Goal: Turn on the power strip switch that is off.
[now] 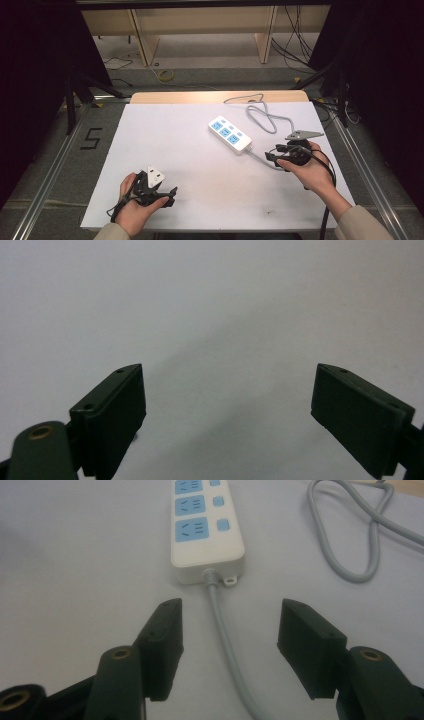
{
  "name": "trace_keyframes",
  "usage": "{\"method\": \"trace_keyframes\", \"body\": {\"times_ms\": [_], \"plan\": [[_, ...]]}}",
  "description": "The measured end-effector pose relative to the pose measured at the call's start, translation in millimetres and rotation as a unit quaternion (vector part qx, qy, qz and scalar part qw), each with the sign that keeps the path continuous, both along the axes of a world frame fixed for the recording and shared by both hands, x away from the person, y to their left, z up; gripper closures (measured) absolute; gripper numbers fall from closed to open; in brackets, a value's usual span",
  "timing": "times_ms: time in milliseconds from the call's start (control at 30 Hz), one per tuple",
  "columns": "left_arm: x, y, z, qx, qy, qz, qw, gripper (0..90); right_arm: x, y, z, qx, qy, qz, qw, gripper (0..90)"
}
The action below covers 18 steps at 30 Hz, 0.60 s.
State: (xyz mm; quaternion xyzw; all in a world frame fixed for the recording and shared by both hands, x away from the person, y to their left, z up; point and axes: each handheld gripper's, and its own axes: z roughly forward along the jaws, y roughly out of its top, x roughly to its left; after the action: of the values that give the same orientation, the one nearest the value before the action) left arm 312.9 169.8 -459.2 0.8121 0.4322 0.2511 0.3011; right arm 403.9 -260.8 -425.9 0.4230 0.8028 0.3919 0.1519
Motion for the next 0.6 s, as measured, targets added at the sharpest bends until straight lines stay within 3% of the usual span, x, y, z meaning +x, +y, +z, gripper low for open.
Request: {"method": "trace_keyframes", "body": {"times_ms": [600], "plan": [[-1.1, 0.6, 1.2, 0.0, -0.003, 0.003, 1.0, 13.8, -39.8, -28.1, -10.3, 0.005, -0.017, 0.003, 0.9998, 38.3]]}}
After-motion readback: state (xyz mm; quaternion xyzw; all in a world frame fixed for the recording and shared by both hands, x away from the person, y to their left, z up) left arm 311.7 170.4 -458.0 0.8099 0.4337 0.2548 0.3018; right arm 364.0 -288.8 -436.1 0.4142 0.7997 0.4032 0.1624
